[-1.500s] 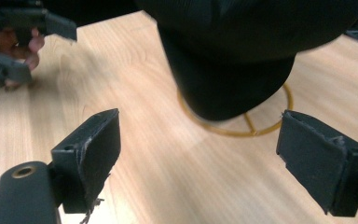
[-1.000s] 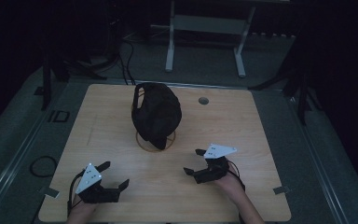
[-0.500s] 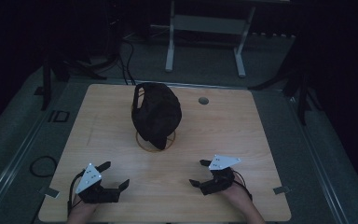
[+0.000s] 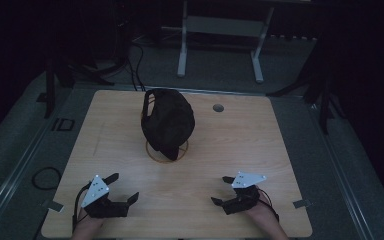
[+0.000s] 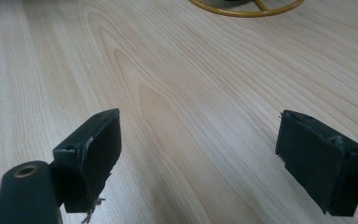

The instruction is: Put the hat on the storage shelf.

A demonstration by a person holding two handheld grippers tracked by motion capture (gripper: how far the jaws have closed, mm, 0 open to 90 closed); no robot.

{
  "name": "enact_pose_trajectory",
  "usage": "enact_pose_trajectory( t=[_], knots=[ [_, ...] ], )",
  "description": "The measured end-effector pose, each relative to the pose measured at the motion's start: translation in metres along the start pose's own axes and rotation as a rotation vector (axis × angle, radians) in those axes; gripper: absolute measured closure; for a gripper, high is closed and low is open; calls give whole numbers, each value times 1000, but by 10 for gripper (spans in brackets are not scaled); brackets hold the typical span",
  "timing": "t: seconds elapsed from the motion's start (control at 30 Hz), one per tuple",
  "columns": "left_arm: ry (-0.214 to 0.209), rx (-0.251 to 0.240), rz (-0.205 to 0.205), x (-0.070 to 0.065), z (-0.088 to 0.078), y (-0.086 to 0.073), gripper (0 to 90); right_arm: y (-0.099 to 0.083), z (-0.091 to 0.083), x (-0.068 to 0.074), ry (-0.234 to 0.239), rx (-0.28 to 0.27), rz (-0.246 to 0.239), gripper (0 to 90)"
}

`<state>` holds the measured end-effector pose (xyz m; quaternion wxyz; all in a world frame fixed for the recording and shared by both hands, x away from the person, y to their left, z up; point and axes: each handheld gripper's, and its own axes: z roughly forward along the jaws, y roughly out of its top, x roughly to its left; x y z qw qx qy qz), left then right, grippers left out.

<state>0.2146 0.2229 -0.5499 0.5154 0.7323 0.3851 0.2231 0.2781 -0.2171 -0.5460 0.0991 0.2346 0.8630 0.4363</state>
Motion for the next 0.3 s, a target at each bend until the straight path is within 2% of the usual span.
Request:
enact_pose_trajectory(
  t=[0.3],
  knots=[
    [-1, 0, 1, 0, -1, -1, 24, -4, 1, -2, -21, -4, -7, 140]
  ],
)
